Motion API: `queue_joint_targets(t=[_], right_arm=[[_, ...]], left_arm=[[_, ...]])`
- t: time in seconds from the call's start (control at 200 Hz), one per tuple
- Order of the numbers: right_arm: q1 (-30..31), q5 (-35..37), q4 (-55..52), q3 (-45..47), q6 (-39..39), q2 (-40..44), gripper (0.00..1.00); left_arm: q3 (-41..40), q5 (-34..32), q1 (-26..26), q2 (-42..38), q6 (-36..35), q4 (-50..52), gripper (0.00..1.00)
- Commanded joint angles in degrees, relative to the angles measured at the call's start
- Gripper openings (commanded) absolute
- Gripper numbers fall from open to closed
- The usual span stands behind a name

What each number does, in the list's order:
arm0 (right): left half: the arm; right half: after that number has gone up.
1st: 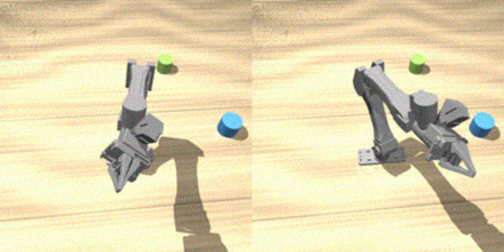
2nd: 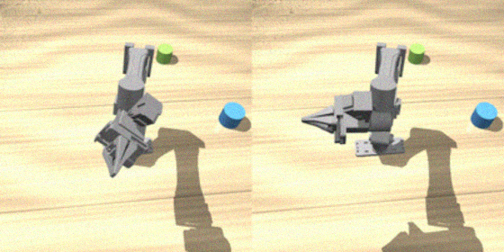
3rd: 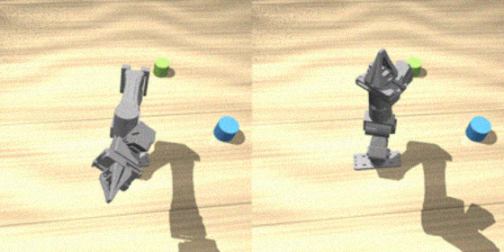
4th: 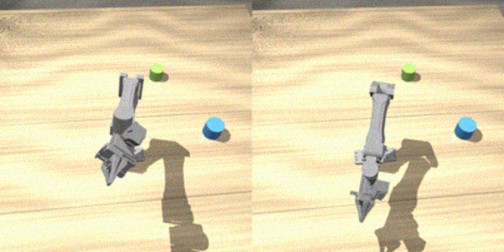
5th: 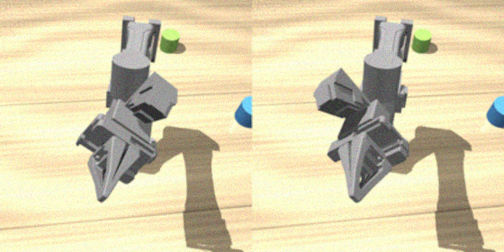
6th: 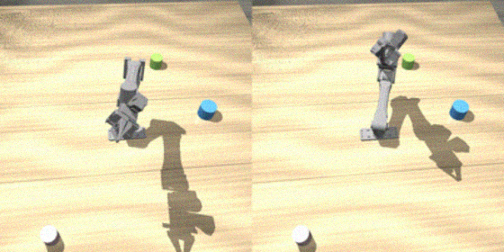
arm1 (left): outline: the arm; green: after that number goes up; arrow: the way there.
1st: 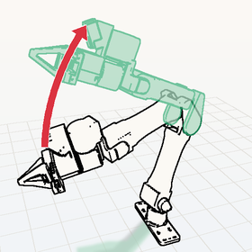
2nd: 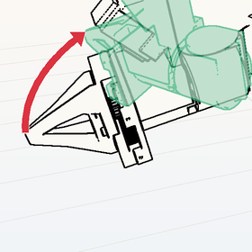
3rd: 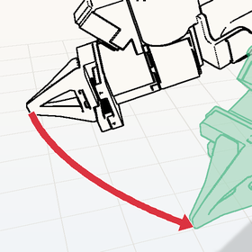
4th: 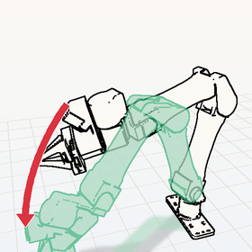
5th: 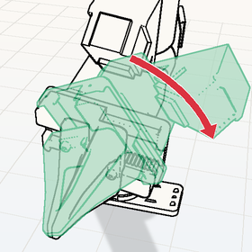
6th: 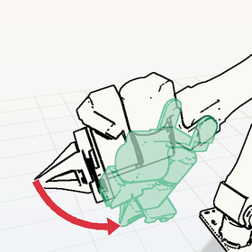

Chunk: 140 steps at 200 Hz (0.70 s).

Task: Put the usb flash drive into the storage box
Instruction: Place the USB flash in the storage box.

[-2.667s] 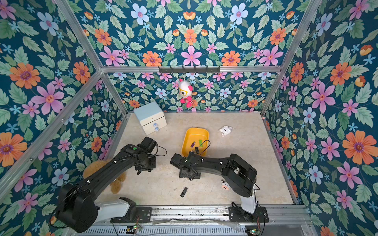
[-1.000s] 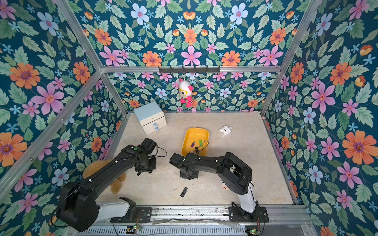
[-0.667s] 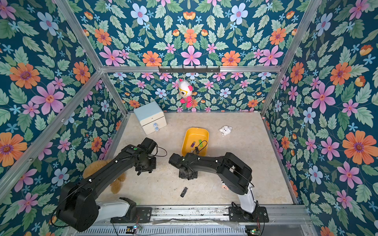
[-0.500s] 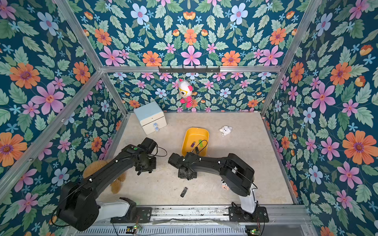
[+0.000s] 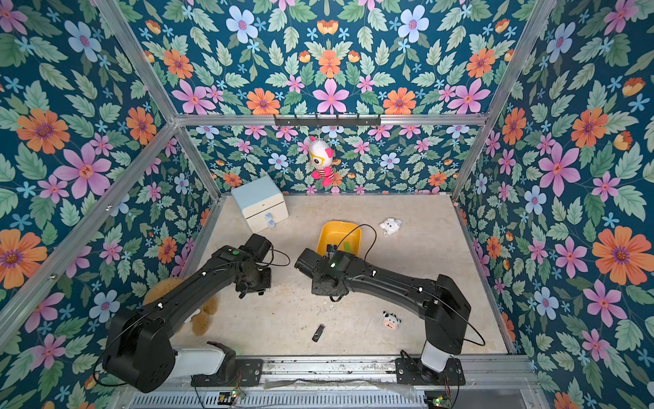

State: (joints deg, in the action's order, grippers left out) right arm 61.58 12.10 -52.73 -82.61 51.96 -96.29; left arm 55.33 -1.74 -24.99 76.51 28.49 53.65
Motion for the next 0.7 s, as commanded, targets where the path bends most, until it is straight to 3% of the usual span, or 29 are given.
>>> queue_joint_targets(t=[0.0, 0.175, 0.435, 0.695], right_arm=[[-2.99, 2.91, -4.29, -1.57, -4.33, 0.79, 0.00], [-9.65, 1.46, -2.93, -4.95, -10.40, -0.54, 0.00], [-18.63, -3.02, 0.38, -12.36, -18.41, -10.55, 0.00], [-22.35, -5.32, -1.72, -25.26, -24.51, -22.96, 0.00]], left_arm=[[0.61, -0.02, 0.12, 0.27, -0.19, -0.34, 0.00], [0.61, 0.37, 0.19, 0.49, -0.19, -0.43, 0.00], [-0.21, 0.67, 0.19, 0.40, 0.07, -0.82, 0.00], [-0.75, 1.20, 0.13, 0.40, 0.34, -1.28, 0.00]])
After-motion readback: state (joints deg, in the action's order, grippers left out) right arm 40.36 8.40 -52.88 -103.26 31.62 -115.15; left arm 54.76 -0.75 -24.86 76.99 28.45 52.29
